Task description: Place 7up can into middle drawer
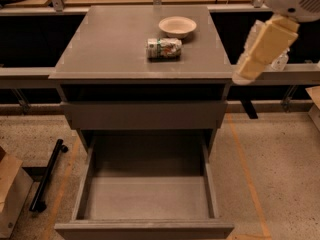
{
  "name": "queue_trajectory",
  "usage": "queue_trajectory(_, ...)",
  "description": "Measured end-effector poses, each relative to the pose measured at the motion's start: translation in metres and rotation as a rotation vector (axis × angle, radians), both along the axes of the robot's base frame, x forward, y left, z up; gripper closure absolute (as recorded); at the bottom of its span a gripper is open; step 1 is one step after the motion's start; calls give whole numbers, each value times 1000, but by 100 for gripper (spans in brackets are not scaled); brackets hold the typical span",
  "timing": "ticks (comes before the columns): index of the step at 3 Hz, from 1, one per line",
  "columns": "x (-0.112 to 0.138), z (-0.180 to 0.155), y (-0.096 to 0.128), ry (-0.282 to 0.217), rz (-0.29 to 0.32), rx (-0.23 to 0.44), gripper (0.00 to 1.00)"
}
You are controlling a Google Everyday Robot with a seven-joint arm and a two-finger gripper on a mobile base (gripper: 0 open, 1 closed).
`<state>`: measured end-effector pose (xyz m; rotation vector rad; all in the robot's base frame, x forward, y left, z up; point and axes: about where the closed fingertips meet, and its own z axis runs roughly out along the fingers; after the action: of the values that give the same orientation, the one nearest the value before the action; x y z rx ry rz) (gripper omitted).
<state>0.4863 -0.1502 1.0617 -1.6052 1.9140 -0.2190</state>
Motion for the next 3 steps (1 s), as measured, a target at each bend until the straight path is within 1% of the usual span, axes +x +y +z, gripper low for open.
queue_trajectory(1,-1,3,0,-6,0,-1,0)
queue_trajectory(2,2,-3,-9,-3,-57,74,0)
queue_trajectory(3,31,-26,-15,-9,-124,203,0)
